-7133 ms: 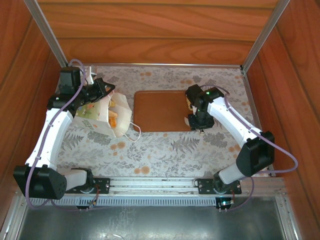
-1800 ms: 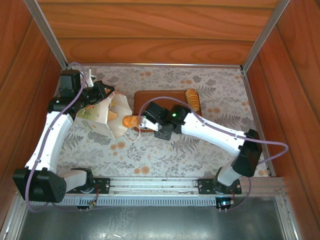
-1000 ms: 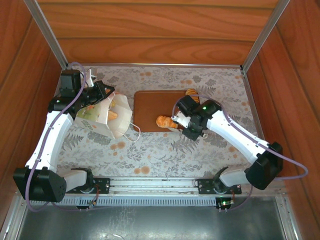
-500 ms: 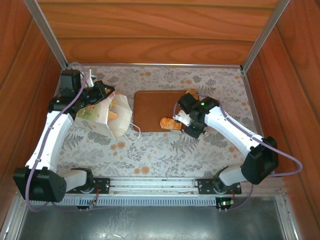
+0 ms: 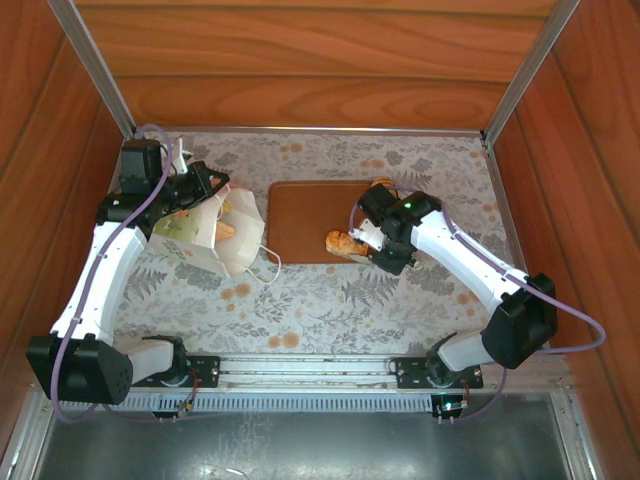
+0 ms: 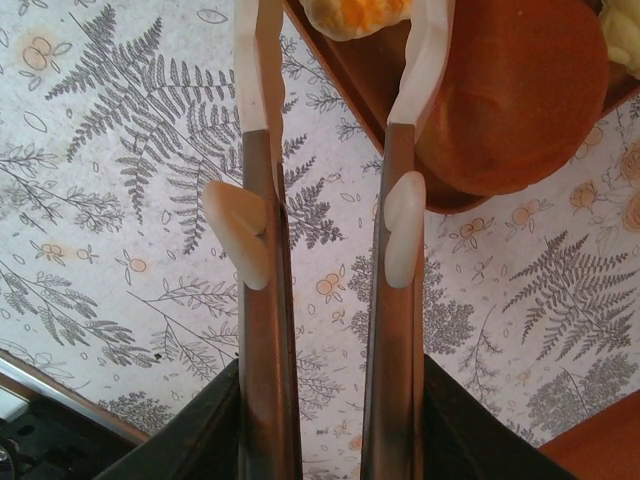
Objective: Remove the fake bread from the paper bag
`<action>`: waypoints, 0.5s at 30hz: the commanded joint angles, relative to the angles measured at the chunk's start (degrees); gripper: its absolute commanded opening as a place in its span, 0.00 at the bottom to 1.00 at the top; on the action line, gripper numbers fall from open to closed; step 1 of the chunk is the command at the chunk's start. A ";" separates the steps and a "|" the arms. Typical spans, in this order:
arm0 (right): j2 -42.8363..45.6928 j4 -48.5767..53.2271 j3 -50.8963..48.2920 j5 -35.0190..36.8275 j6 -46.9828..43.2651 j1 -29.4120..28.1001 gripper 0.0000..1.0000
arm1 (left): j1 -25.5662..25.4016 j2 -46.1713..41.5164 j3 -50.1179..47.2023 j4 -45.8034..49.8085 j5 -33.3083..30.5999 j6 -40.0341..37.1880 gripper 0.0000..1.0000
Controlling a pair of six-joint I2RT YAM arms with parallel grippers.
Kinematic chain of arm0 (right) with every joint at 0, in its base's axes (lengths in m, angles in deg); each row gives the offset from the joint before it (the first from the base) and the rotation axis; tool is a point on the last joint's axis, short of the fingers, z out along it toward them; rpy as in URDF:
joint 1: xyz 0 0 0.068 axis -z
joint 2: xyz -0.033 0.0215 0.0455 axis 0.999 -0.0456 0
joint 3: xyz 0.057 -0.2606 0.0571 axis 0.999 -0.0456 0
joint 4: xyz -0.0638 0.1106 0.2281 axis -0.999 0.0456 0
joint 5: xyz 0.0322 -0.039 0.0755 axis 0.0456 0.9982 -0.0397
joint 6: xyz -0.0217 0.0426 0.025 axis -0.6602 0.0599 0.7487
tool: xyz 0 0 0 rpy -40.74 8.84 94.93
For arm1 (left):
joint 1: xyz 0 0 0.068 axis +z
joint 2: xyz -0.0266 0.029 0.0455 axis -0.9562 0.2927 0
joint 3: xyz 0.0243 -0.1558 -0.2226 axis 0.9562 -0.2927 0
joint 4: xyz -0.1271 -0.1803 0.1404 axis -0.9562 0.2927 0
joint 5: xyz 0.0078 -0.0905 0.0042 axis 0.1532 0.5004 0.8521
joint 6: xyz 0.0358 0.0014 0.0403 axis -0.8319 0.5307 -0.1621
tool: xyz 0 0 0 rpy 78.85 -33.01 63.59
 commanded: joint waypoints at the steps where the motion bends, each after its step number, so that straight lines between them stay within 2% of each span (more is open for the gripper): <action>1: 0.13 2.47 0.66 3.07 -1.18 0.41 0.41 | 0.03 -0.30 -0.42 -1.10 0.87 -1.12 0.00; 6: 1.68 4.61 2.07 2.69 -0.70 0.38 0.42 | 0.04 -0.51 -0.69 -1.10 0.58 -1.27 0.00; 10: 3.34 4.78 3.35 -0.54 -1.68 0.30 0.44 | 0.06 -0.41 -0.72 -1.09 0.67 -1.29 0.00; 15: 2.30 2.93 8.01 -4.68 3.10 0.42 0.46 | 0.03 -0.65 -0.80 -1.10 0.55 -1.36 0.00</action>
